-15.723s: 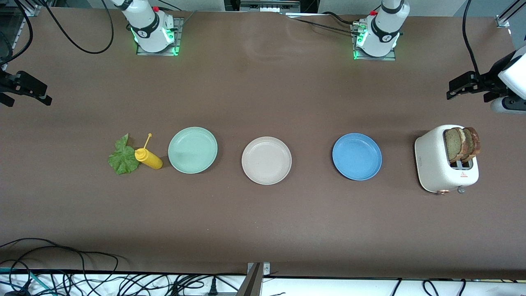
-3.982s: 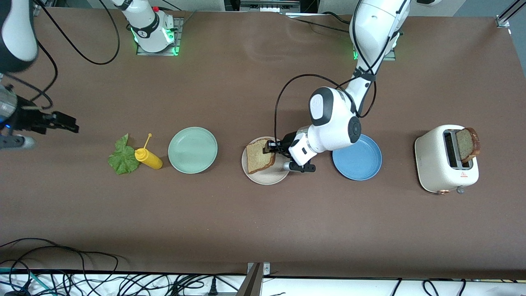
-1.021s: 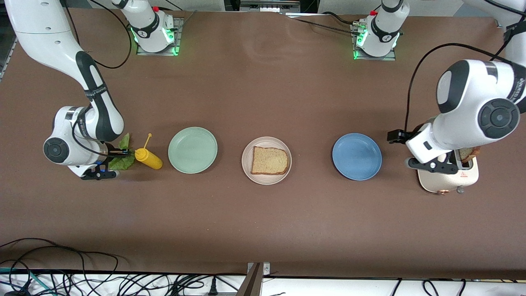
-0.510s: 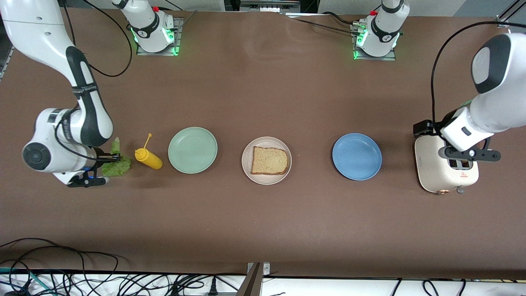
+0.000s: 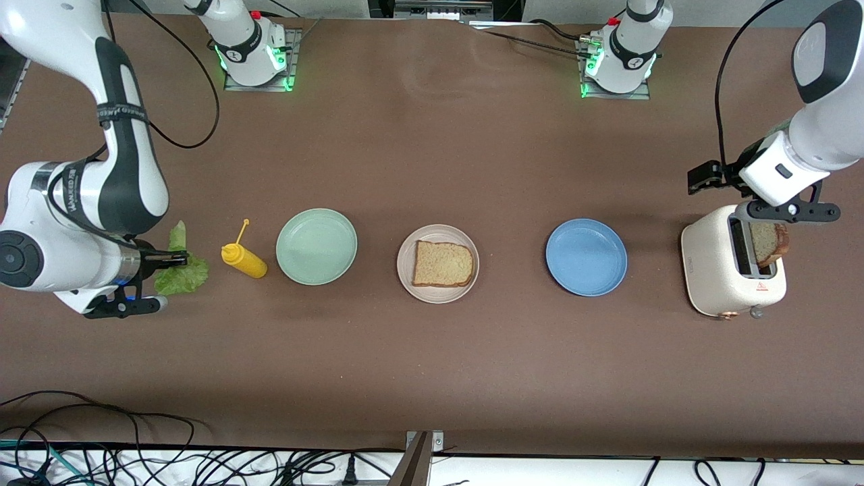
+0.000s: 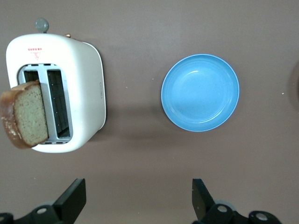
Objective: Make sandwich on beige plate with both arms
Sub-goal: 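Carry the lettuce with the right gripper over the bread on the beige plate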
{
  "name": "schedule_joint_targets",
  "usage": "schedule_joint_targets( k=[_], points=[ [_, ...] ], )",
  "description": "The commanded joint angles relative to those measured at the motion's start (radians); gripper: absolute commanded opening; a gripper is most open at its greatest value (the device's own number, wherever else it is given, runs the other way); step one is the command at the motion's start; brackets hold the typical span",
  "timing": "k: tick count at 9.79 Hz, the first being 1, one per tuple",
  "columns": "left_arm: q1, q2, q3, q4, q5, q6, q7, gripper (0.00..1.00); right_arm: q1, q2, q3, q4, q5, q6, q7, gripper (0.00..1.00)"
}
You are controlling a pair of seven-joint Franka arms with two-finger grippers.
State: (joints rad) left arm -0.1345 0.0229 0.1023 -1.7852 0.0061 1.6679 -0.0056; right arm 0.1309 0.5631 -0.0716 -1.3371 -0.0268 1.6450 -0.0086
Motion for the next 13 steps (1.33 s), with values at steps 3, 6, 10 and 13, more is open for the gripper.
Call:
schedule_joint_targets(
  k=[3,6,10,13],
  points=[
    [0.009,-0.031,-0.009,0.076,0.037,-0.055,-0.020,1.00,0.151,-0.009,-0.004,0.049,0.001,-0.051,0.304,0.00],
    [0.021,0.023,-0.010,0.280,0.032,-0.247,-0.017,1.00,0.272,0.017,-0.004,0.046,0.161,0.027,0.584,0.00],
    [0.024,0.035,-0.010,0.346,0.037,-0.324,-0.010,1.00,0.467,0.124,-0.005,0.042,0.211,0.333,1.060,0.00],
    [0.019,0.049,-0.015,0.313,0.041,-0.358,0.001,1.00,0.571,0.236,-0.004,0.044,0.215,0.609,1.214,0.00]
  ],
)
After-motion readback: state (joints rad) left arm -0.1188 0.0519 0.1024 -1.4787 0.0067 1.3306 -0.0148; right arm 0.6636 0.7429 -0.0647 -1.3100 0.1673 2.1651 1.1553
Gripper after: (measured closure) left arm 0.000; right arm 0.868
